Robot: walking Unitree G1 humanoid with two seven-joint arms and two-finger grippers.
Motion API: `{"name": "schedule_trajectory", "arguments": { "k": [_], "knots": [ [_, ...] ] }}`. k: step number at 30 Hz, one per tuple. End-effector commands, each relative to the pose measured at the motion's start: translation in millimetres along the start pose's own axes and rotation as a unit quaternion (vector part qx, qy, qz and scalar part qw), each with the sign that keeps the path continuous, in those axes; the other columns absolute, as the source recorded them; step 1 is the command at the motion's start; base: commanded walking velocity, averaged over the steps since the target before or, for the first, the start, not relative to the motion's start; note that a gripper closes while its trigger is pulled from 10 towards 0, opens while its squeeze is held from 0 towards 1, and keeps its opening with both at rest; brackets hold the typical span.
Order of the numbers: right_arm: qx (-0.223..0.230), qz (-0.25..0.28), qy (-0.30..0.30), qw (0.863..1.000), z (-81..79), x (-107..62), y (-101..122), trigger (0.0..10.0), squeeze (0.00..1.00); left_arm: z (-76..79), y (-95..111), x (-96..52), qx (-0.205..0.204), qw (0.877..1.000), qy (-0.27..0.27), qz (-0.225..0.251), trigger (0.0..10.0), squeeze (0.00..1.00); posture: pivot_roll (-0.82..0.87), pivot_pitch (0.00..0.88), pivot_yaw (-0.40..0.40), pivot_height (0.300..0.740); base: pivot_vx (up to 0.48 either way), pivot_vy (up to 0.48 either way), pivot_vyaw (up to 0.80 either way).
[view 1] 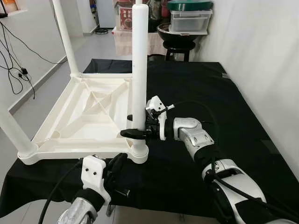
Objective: Building children table
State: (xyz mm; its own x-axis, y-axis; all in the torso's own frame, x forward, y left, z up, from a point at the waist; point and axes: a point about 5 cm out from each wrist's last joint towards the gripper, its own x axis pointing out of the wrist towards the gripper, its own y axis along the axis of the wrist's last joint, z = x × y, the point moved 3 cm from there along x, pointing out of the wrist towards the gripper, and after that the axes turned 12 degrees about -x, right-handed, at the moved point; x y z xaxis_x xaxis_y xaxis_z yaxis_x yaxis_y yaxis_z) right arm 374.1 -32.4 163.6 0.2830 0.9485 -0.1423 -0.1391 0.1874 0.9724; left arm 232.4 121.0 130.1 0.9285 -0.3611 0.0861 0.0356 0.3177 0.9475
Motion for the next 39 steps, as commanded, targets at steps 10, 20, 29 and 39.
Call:
{"name": "schedule_trajectory", "arguments": {
  "k": [10,20,29,39],
  "knots": [
    [0.005,-0.013,0.000,1.000,2.5,-28.1,-22,0.0,0.00,0.3,-2,-2.9,0.001,1.000,0.007,-0.004,10.0,0.00,0.06,0.008,-0.058,0.740,0.000,0.000,0.00],
    [0.002,-0.157,-0.239,0.958,-31.3,-13.8,-66,0.0,0.00,-5.6,3,-8.0,0.002,1.000,0.009,-0.005,10.0,0.00,0.03,0.034,-0.027,0.740,0.000,0.000,0.00],
    [-0.025,-0.130,-0.180,0.975,-32.1,8.3,-52,10.0,0.00,-11.5,1,-1.3,0.008,1.000,0.009,-0.007,10.0,0.00,0.05,0.000,-0.035,0.740,0.000,0.000,0.00],
    [-0.016,-0.043,-0.099,0.994,-13.9,11.0,-8,10.0,1.00,-12.0,-1,1.7,0.008,1.000,0.007,-0.009,10.0,0.00,0.04,0.000,-0.034,0.740,0.000,0.000,0.00]
  ]
}}
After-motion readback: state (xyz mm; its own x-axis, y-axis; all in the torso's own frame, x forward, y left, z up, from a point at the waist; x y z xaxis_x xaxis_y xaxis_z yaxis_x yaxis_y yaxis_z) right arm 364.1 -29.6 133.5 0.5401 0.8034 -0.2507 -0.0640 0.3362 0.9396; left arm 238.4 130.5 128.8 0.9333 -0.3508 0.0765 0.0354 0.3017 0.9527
